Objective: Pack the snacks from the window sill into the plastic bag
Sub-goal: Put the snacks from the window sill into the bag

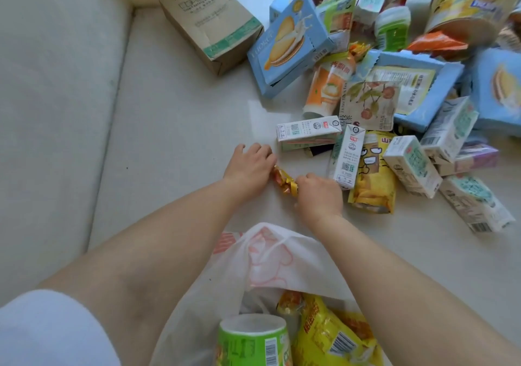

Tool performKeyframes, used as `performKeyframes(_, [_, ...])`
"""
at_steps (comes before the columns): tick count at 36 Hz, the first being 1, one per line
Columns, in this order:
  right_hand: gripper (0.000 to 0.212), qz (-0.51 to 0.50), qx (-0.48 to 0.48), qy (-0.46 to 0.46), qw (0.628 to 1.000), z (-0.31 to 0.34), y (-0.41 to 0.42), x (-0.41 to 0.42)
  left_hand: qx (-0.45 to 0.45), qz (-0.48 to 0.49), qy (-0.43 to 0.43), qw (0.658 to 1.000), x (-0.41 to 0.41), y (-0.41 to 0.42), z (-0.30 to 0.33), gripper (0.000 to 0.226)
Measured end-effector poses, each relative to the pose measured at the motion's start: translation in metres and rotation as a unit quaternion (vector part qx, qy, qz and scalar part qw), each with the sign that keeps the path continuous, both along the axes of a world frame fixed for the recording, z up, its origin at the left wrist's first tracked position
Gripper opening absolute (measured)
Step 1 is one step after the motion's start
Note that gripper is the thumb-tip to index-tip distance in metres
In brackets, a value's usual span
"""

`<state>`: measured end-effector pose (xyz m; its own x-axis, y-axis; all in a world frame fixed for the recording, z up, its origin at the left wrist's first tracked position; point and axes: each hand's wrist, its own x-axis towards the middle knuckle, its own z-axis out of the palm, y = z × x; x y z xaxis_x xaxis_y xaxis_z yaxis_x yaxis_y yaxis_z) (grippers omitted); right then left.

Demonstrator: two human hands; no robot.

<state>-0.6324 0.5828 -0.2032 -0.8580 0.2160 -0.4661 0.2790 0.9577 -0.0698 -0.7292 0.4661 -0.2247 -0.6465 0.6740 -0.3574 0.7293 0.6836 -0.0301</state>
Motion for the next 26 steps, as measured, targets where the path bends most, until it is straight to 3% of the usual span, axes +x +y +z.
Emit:
performKeyframes(5, [0.018, -0.075, -0.001, 0.035, 0.997, 0.016, 0.012, 0.017, 0.061, 0.143, -0.041, 0.987, 0.013, -0.006, 0.013, 0.033])
performKeyframes(10, [0.018, -0.172, -0.025, 0.069, 0.982, 0.026, 0.026, 0.026, 0.2, 0.366, -0.059, 0.907, 0.015, -0.011, 0.032, 0.029])
performKeyframes(13, [0.02, -0.184, -0.034, 0.093, 0.978, 0.028, 0.032, 0.025, 0.219, 0.44, -0.055, 0.869, 0.019, -0.019, 0.032, 0.033])
performKeyframes(19, [0.045, -0.252, -0.055, 0.148, 0.955, 0.013, 0.035, 0.013, 0.034, 0.386, -0.072, 0.919, 0.036, -0.043, 0.005, 0.072])
performKeyframes(22, [0.049, -0.28, -0.075, 0.155, 0.944, 0.005, 0.038, 0.005, 0.033, 0.392, -0.071, 0.917, 0.037, -0.047, 0.0, 0.074])
performKeyframes(26, [0.042, -0.369, -0.115, 0.183, 0.904, 0.004, 0.04, -0.008, 0.015, 0.332, -0.045, 0.942, 0.028, -0.047, -0.001, 0.078])
